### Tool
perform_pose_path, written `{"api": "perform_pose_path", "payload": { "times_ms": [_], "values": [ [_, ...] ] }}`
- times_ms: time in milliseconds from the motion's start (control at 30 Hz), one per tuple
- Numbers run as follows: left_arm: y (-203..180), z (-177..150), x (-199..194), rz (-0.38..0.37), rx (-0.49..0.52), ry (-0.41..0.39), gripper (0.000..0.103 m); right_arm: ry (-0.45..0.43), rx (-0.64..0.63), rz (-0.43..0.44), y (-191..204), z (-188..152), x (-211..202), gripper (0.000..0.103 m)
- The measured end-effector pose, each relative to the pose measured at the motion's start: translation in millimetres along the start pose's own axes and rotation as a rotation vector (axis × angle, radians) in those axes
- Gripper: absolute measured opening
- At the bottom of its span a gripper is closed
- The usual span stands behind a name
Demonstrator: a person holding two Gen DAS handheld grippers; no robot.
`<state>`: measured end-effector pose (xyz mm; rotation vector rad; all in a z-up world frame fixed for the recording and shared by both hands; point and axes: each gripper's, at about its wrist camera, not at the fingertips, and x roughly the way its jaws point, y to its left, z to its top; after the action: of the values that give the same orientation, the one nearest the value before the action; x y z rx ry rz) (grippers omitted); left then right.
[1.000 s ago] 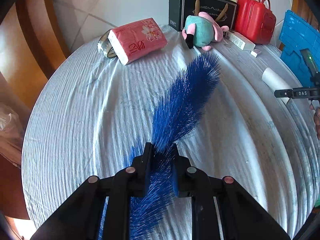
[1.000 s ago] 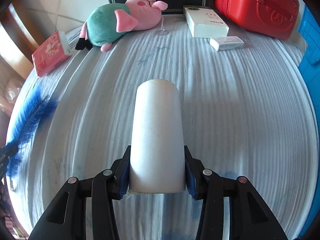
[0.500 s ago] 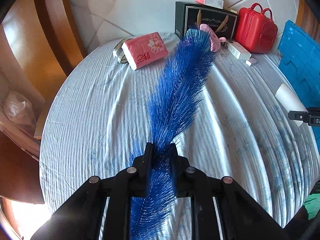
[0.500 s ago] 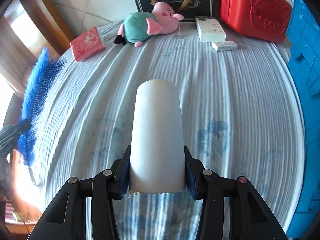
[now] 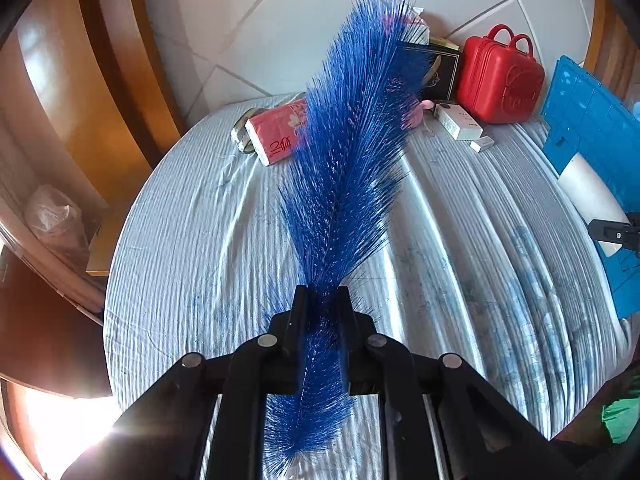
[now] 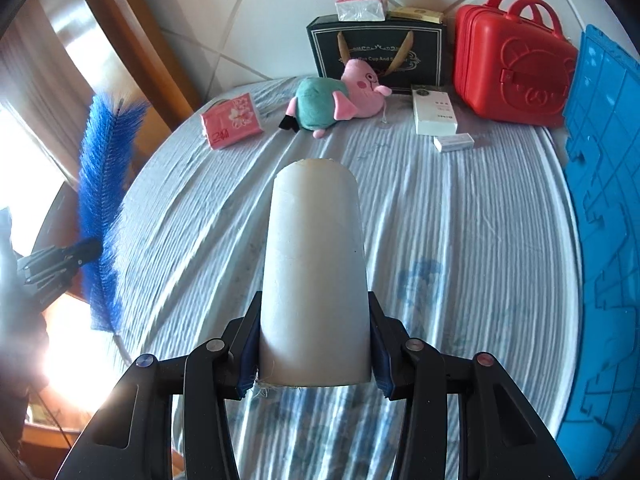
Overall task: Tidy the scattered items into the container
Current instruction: 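Lift the blue duster and white roll and carry both toward the blue crate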
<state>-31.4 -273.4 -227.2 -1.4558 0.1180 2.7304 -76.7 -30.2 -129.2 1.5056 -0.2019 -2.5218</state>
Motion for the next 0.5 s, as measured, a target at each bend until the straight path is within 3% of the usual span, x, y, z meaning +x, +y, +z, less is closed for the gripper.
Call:
{"api": "perform_pose_path", "payload": {
  "times_ms": [500],
  "values": [
    [-21, 19, -63, 0.052, -0.026, -0.067, 0.004, -0.069, -0.051, 0.047, -7, 2, -67, 0.045]
  ]
}}
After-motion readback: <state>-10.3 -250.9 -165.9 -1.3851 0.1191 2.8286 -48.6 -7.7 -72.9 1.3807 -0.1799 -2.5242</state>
